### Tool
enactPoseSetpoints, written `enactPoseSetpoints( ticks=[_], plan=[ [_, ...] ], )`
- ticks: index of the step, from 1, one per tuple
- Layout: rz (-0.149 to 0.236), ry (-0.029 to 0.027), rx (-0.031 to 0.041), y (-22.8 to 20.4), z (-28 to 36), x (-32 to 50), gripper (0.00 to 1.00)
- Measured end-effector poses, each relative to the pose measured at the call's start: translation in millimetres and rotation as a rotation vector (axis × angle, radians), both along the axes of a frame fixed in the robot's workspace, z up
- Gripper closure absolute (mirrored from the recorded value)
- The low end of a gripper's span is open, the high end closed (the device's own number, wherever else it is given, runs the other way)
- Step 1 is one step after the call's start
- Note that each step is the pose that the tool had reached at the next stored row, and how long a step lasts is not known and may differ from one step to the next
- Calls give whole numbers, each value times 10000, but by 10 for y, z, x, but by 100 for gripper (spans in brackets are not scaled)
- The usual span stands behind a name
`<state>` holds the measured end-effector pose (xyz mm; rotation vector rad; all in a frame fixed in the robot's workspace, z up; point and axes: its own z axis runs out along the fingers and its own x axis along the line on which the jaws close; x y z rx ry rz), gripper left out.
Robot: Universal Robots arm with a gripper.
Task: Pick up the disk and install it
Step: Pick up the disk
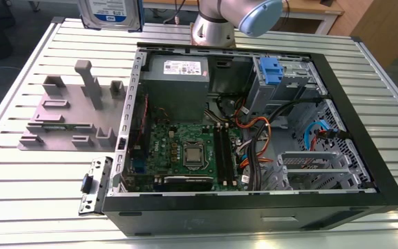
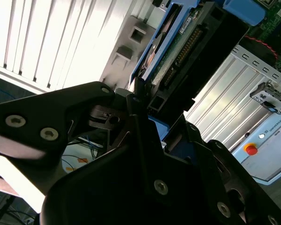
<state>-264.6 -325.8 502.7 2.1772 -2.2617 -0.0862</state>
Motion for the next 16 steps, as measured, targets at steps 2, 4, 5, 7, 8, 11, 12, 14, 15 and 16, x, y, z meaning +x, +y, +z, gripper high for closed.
enactPoseSetpoints(
  ticks=[2,4,5,7,8,11,12,14,15,16],
  plan=[
    [-1,0,0,-9,0,1,64],
    [-1,1,0,-19,-1,1,64],
    [-1,0,0,-25,-1,2,64],
    [-1,-1,1,-33,-3,6,64],
    [-1,2,-1,-35,-3,14,64],
    [-1,1,0,-37,-4,51,64],
    [-1,1,0,-38,-4,62,64],
    [-1,1,-1,-39,-5,81,64],
    [-1,1,-1,-39,-5,90,64],
    [-1,0,0,-40,-5,100,64]
  ],
)
